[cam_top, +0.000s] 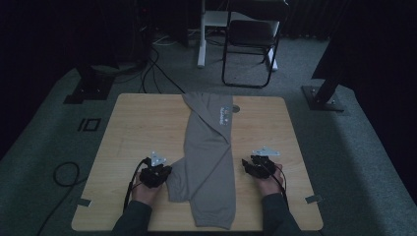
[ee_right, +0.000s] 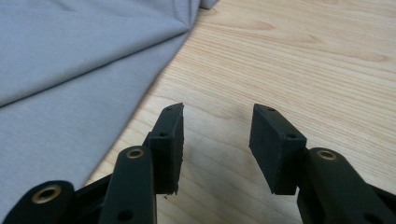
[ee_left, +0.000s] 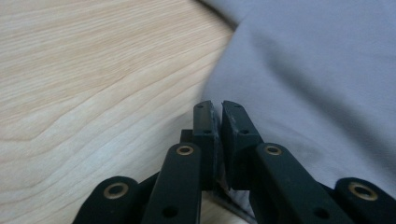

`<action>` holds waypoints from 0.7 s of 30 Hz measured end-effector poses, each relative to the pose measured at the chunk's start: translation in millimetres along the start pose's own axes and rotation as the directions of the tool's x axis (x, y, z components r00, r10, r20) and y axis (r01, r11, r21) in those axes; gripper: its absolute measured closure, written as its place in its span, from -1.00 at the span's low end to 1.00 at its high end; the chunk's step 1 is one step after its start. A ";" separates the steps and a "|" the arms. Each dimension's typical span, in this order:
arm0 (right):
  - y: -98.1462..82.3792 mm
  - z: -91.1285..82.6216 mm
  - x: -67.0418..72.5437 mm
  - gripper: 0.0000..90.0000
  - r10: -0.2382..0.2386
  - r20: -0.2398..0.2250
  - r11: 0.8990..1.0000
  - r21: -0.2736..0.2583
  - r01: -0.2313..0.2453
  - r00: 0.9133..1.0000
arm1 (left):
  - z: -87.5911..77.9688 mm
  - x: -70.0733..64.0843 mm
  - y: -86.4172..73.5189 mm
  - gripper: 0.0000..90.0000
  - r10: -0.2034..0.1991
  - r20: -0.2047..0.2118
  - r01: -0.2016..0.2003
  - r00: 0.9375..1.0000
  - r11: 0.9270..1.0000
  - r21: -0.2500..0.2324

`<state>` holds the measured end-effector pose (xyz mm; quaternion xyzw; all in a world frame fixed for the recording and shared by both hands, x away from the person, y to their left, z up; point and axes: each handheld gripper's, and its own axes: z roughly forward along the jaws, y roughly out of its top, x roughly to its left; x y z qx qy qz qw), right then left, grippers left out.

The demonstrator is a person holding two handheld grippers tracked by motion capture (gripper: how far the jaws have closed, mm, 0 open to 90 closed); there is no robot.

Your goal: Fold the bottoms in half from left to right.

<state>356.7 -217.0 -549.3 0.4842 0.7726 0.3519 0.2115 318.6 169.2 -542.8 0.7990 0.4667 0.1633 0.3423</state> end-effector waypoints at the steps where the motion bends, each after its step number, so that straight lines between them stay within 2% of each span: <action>1: -0.3 0.1 -0.9 0.22 0.005 0.002 1.000 0.001 -0.005 1.000 | -2.3 -2.4 2.0 0.90 0.003 0.007 -0.003 1.000 1.000 -0.010; 4: -1.0 1.0 -3.3 0.23 0.012 0.009 1.000 0.003 -0.012 1.000 | -8.1 -12.1 10.4 0.90 0.028 0.031 -0.027 0.999 0.999 -0.043; 7: -2.1 2.4 -4.4 0.23 0.015 0.014 1.000 0.011 -0.015 1.000 | -12.0 -25.9 20.8 0.90 0.065 0.068 -0.060 0.996 0.996 -0.071; 11: -2.7 3.1 -5.3 0.23 0.011 0.022 1.000 0.015 -0.011 1.000 | -15.2 -51.1 33.6 0.90 0.127 0.133 -0.112 0.983 0.987 -0.110; 14: -3.0 3.0 -6.6 0.23 0.020 0.021 1.000 0.013 -0.020 1.000 | -13.3 -74.1 39.4 0.90 0.186 0.179 -0.166 0.966 0.979 -0.121; 16: -3.3 2.8 -7.4 0.23 0.021 0.022 1.000 0.012 -0.022 1.000 | -9.9 -90.2 40.9 0.90 0.221 0.216 -0.198 0.951 0.972 -0.123; 21: -3.7 2.7 -8.2 0.23 0.023 0.019 1.000 0.009 -0.023 1.000 | -1.8 -127.1 36.8 0.90 0.304 0.293 -0.283 0.906 0.952 -0.114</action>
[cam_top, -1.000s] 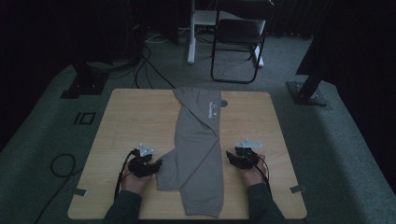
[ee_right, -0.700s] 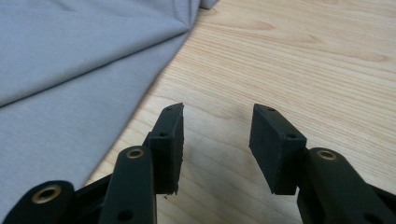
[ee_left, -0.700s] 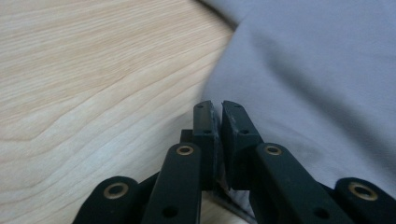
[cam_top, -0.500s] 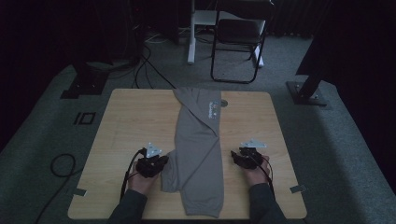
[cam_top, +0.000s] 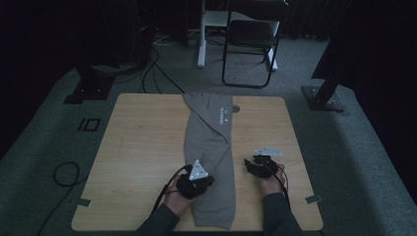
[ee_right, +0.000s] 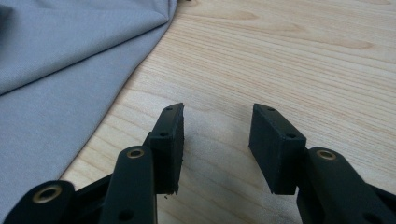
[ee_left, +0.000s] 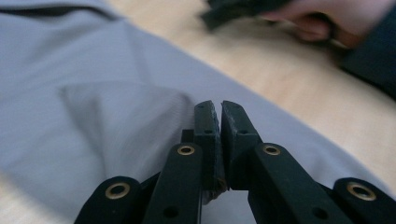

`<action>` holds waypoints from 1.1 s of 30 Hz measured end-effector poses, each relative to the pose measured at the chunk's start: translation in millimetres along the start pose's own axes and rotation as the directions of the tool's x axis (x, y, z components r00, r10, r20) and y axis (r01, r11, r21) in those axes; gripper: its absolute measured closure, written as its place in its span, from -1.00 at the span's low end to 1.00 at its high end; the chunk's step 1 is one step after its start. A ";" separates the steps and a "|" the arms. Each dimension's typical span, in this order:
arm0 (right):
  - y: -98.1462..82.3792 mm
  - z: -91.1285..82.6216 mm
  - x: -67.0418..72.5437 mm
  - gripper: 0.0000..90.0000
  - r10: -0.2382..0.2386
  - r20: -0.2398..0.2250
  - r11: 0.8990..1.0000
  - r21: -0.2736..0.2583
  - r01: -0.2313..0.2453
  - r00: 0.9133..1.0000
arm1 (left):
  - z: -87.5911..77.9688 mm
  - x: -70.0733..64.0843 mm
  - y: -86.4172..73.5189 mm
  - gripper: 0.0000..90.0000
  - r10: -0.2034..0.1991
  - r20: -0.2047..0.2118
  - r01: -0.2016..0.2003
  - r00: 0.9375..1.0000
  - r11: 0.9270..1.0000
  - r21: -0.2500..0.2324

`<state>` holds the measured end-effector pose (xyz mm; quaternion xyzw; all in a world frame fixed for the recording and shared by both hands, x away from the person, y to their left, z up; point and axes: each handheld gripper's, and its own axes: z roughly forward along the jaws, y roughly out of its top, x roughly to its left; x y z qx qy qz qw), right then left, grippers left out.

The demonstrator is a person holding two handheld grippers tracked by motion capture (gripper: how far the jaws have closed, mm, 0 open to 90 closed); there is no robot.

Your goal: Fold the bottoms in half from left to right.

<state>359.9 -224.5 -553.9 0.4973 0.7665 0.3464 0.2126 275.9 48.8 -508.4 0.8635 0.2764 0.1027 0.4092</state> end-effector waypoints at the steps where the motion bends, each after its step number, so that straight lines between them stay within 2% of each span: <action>1: -0.1 0.0 -0.2 0.23 0.000 -0.001 1.000 -0.001 0.000 1.000 | 2.2 -5.8 -0.2 0.90 0.011 0.017 -0.011 1.000 1.000 0.007; 4: -0.3 0.0 -0.8 0.23 0.000 -0.003 1.000 -0.003 0.000 1.000 | 5.2 -21.0 -2.7 0.90 0.028 0.072 -0.029 0.997 1.000 0.012; 6: -0.4 0.0 -0.7 0.23 0.000 -0.003 1.000 -0.003 0.000 1.000 | 5.1 -31.8 -5.9 0.90 0.041 0.115 -0.042 0.993 0.999 0.012; 10: -0.4 0.0 -0.5 0.22 -0.004 -0.001 1.000 -0.002 0.004 1.000 | 2.5 -52.6 -14.2 0.88 0.091 0.195 -0.097 0.977 0.995 0.022; 11: -0.4 0.0 -0.3 0.22 -0.003 -0.001 1.000 -0.002 0.003 1.000 | 0.7 -54.0 -15.8 0.84 0.088 0.209 -0.093 0.974 0.996 0.016; 12: -0.4 -0.1 -0.1 0.22 -0.003 -0.002 1.000 -0.001 0.003 1.000 | -1.8 -53.4 -16.8 0.71 0.085 0.221 -0.087 0.972 0.996 -0.001; 14: -0.4 -0.7 0.8 0.22 -0.003 -0.006 1.000 0.003 0.003 1.000 | -9.3 -47.5 -16.8 0.51 0.080 0.193 -0.078 0.978 0.997 -0.023; 16: -0.3 -2.4 3.6 0.22 -0.006 -0.012 1.000 0.008 0.007 1.000 | -18.3 -36.1 -16.0 0.43 0.064 0.157 -0.058 0.985 0.997 -0.045; 18: 1.1 -7.6 9.1 0.21 -0.025 -0.025 1.000 -0.005 0.024 0.999 | -27.0 -21.9 -15.6 0.40 0.028 0.118 -0.021 0.993 0.998 -0.060; 20: 3.2 -16.4 16.7 0.21 -0.044 -0.046 0.999 -0.029 0.043 0.998 | -30.8 -8.3 -16.4 0.40 0.006 0.047 -0.003 0.999 0.999 -0.052; 21: 3.6 -21.1 21.5 0.21 -0.050 -0.064 0.998 -0.038 0.048 0.997 | -30.1 -1.9 -17.3 0.40 0.007 -0.002 -0.007 1.000 1.000 -0.029; 22: 3.4 -25.3 26.8 0.20 -0.061 -0.086 0.997 -0.043 0.057 0.994 | -28.0 4.2 -19.1 0.40 0.005 -0.047 -0.005 0.999 1.000 -0.007; 25: -1.5 -35.8 47.1 0.19 -0.110 -0.135 0.994 -0.036 0.106 0.985 | -17.1 20.0 -28.1 0.42 -0.023 -0.101 0.029 0.995 0.998 0.055; 29: -12.8 -39.2 71.2 0.19 -0.168 -0.200 0.985 -0.010 0.170 0.965 | -2.9 27.5 -39.5 0.43 -0.045 -0.112 0.057 0.993 0.992 0.114; 30: -14.9 -37.1 75.6 0.19 -0.181 -0.204 0.983 0.005 0.185 0.962 | 0.6 27.8 -41.3 0.43 -0.044 -0.114 0.059 0.993 0.990 0.127; 32: -17.0 -30.1 80.6 0.21 -0.206 -0.201 0.976 0.028 0.216 0.958 | 4.5 28.6 -43.2 0.46 -0.047 -0.111 0.060 0.993 0.991 0.116; 33: -16.9 -26.1 81.8 0.21 -0.205 -0.194 0.975 0.049 0.218 0.959 | 5.9 29.8 -42.5 0.48 -0.057 -0.110 0.070 0.992 0.991 0.111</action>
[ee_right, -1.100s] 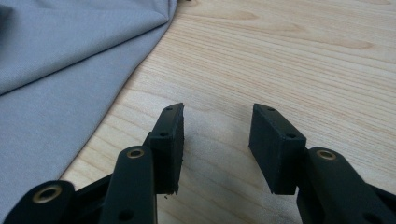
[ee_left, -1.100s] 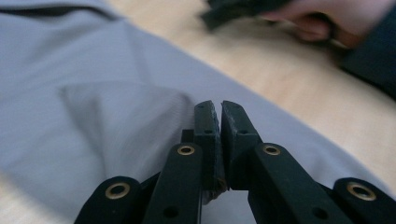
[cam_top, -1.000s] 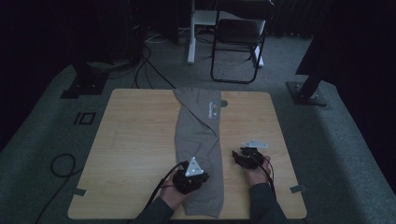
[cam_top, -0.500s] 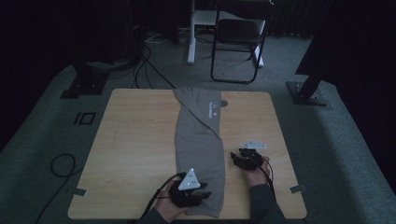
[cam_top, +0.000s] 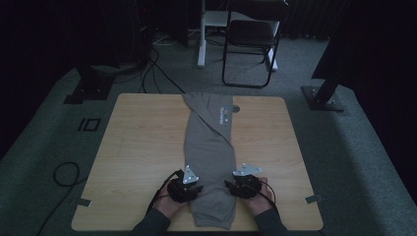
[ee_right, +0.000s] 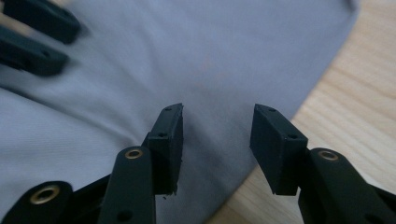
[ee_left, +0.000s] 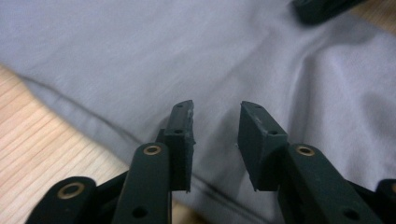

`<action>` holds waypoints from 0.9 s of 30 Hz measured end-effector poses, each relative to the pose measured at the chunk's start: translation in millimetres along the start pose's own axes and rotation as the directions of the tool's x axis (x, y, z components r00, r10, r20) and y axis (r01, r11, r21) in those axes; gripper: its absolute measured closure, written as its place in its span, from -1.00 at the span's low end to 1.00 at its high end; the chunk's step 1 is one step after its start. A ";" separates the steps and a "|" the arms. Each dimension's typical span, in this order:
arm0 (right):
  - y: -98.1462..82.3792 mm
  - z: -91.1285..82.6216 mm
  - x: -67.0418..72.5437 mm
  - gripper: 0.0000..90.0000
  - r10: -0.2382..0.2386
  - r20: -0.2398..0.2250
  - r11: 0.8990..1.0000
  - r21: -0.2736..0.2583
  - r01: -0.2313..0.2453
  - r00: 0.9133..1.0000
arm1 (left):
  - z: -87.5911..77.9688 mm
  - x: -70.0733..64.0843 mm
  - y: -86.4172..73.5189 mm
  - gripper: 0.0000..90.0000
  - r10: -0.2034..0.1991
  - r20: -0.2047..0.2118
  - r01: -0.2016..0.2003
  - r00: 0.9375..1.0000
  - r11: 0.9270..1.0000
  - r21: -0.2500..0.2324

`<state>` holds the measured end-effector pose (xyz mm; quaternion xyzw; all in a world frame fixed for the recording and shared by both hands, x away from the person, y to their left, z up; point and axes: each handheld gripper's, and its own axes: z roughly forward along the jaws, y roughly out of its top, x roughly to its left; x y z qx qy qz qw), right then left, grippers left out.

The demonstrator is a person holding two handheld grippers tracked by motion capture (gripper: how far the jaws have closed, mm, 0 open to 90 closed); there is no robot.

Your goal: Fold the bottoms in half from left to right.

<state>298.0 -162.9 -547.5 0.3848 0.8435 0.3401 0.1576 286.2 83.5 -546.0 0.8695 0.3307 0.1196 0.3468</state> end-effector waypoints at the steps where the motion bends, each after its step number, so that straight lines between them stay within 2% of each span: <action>1: 1.0 2.1 -0.7 0.24 0.002 0.003 1.000 -0.008 -0.002 1.000 | 1.3 1.1 1.4 0.50 -0.005 -0.003 0.005 1.000 1.000 0.001; 8: 12.0 15.6 -17.4 0.25 0.005 0.030 1.000 -0.029 -0.004 1.000 | 16.7 17.3 16.3 0.56 -0.050 -0.029 0.049 0.998 0.999 -0.020; 13: 20.9 25.8 -33.7 0.25 0.027 0.048 0.999 -0.042 -0.025 0.998 | 28.1 28.9 28.0 0.58 -0.075 -0.043 0.073 0.996 0.997 -0.031; 18: 24.9 29.0 -38.9 0.24 0.036 0.050 0.999 -0.039 -0.034 0.998 | 30.0 31.2 31.4 0.53 -0.087 -0.037 0.086 0.996 0.996 -0.027; 20: 24.1 26.4 -37.8 0.21 0.039 0.049 0.999 -0.035 -0.037 0.998 | 24.7 29.4 30.0 0.46 -0.093 -0.048 0.092 0.994 0.995 -0.032; 22: 22.1 18.0 -34.1 0.19 0.046 0.041 0.998 -0.051 -0.044 0.998 | 12.4 27.5 26.6 0.45 -0.108 -0.035 0.105 0.994 0.992 -0.069; 25: 19.3 -4.7 -21.4 0.18 0.020 0.015 0.995 -0.094 -0.019 1.000 | -11.6 23.4 19.6 0.42 -0.104 -0.022 0.101 0.994 0.989 -0.110; 27: 14.2 -20.3 -10.6 0.19 0.006 -0.022 0.992 -0.125 -0.008 1.000 | -25.5 19.2 12.7 0.41 -0.110 0.006 0.110 0.994 0.986 -0.125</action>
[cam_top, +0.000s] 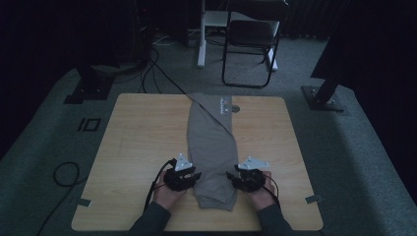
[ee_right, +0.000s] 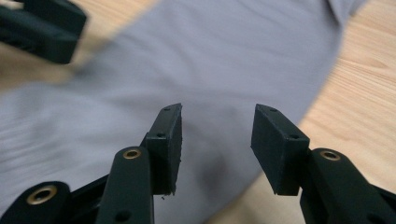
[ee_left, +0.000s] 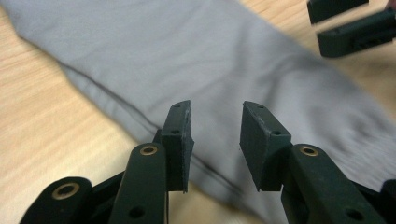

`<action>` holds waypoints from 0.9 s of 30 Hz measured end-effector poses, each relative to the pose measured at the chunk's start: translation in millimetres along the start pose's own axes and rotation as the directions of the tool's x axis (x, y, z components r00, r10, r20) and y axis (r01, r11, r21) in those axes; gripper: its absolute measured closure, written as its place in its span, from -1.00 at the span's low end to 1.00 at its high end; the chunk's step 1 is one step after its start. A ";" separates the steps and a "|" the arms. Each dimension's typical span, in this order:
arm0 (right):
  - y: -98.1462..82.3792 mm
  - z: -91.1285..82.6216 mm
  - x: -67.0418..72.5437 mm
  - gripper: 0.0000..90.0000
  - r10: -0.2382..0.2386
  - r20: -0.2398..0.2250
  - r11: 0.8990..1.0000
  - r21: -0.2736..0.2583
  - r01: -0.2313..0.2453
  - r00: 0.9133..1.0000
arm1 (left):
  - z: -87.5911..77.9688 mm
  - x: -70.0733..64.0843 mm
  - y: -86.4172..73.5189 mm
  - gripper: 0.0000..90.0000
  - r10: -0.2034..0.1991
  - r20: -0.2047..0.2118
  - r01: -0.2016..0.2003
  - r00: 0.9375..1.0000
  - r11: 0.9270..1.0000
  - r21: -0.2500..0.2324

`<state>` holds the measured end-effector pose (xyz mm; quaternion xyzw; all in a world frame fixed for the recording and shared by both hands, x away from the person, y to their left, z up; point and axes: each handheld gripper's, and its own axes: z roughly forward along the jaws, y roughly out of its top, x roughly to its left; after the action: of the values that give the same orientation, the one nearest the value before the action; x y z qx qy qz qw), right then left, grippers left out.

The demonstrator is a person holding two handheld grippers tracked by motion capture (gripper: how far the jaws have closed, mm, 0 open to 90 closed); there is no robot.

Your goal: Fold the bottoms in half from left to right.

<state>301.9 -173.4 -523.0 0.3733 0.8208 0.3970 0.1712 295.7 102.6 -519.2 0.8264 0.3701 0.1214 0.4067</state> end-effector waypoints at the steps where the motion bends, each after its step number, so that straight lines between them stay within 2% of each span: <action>1: -3.0 -6.3 6.1 0.19 -0.010 -0.015 1.000 -0.006 0.010 1.000 | -6.1 -2.8 -3.4 0.38 0.008 0.003 -0.008 1.000 1.000 -0.001; 6: -24.7 -24.5 33.4 0.21 -0.031 -0.073 1.000 -0.008 0.030 0.997 | -22.0 -18.7 -21.6 0.30 0.031 0.055 -0.031 0.998 0.999 0.010; 8: -31.2 -26.7 41.5 0.21 -0.048 -0.097 0.999 -0.004 0.048 0.994 | -22.1 -25.4 -27.2 0.25 0.044 0.075 -0.045 0.996 0.999 0.014; 11: -36.2 -24.1 49.7 0.21 -0.070 -0.132 0.997 0.007 0.071 0.989 | -14.2 -32.4 -33.1 0.20 0.055 0.079 -0.058 0.995 0.997 0.041; 15: -38.8 -10.8 54.1 0.20 -0.096 -0.149 0.993 0.061 0.106 0.984 | -3.2 -38.0 -37.7 0.22 0.071 0.071 -0.076 0.995 0.994 0.072; 16: -39.5 -8.0 54.5 0.22 -0.100 -0.141 0.991 0.074 0.112 0.985 | -2.0 -38.3 -37.8 0.30 0.071 0.068 -0.076 0.995 0.994 0.077; 18: -39.9 -6.3 51.7 0.40 -0.086 -0.151 0.992 0.083 0.100 0.985 | -1.2 -38.3 -37.4 0.50 0.068 0.065 -0.074 0.996 0.993 0.088; 21: -39.5 -11.0 49.7 0.54 -0.090 -0.158 0.991 0.084 0.104 0.983 | -3.2 -40.8 -36.8 0.56 0.076 0.074 -0.082 0.994 0.993 0.088; 27: -42.1 -28.4 54.8 0.57 -0.115 -0.173 0.990 0.064 0.128 0.978 | -17.8 -53.3 -35.9 0.60 0.117 0.108 -0.125 0.987 0.989 0.078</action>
<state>229.1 -164.4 -537.2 0.2935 0.8680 0.3849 0.1109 231.2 89.3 -529.8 0.8690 0.3024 0.0872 0.3817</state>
